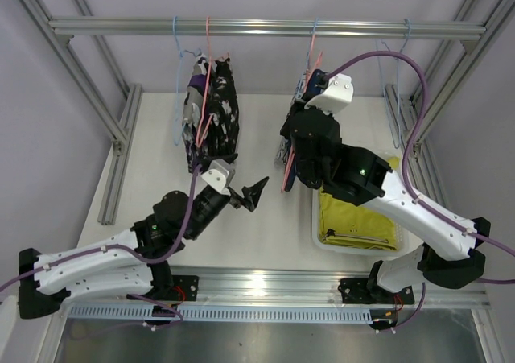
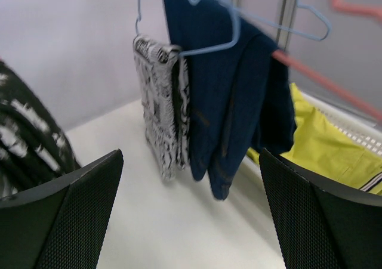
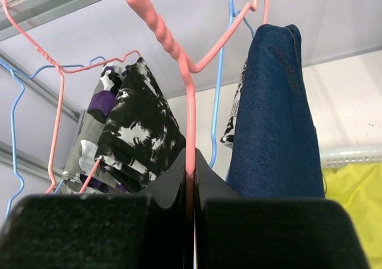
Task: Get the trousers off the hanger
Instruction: Pick up the hanger from the clothesline.
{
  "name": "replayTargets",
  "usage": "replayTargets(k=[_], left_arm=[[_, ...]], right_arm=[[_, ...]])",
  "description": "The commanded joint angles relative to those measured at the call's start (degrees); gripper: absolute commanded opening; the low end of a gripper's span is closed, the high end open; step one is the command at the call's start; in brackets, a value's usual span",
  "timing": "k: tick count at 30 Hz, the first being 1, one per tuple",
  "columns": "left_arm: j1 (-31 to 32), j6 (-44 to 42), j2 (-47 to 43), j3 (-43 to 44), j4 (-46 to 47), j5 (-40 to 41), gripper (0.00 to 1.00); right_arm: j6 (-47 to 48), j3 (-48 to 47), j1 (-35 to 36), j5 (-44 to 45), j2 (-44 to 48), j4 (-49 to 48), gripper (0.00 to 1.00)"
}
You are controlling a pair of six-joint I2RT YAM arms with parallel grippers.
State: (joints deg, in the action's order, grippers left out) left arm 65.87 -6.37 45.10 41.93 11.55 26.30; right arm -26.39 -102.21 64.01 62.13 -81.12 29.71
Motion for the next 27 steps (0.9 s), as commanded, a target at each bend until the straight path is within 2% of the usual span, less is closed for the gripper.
replayTargets(k=[1, 4, 14, 27], left_arm=[[3.0, -4.4, 3.1, -0.3, 13.7, 4.4, 0.99], [3.7, -3.7, 6.1, 0.5, 18.1, 5.2, 0.99], [4.2, -0.9, 11.4, 1.0, 24.7, 3.7, 0.99], [4.5, 0.2, 15.3, 2.0, 28.0, 3.8, 0.99]], right_arm=[[-3.5, -3.5, 0.5, 2.8, 0.1, -2.9, 0.0], [-4.4, -3.0, 0.5, 2.4, 0.7, -2.2, 0.0], [-9.1, -3.0, 0.6, -1.4, 2.5, 1.4, 0.0], [-12.1, -3.0, 3.8, -3.7, 3.6, 0.2, 0.0]])
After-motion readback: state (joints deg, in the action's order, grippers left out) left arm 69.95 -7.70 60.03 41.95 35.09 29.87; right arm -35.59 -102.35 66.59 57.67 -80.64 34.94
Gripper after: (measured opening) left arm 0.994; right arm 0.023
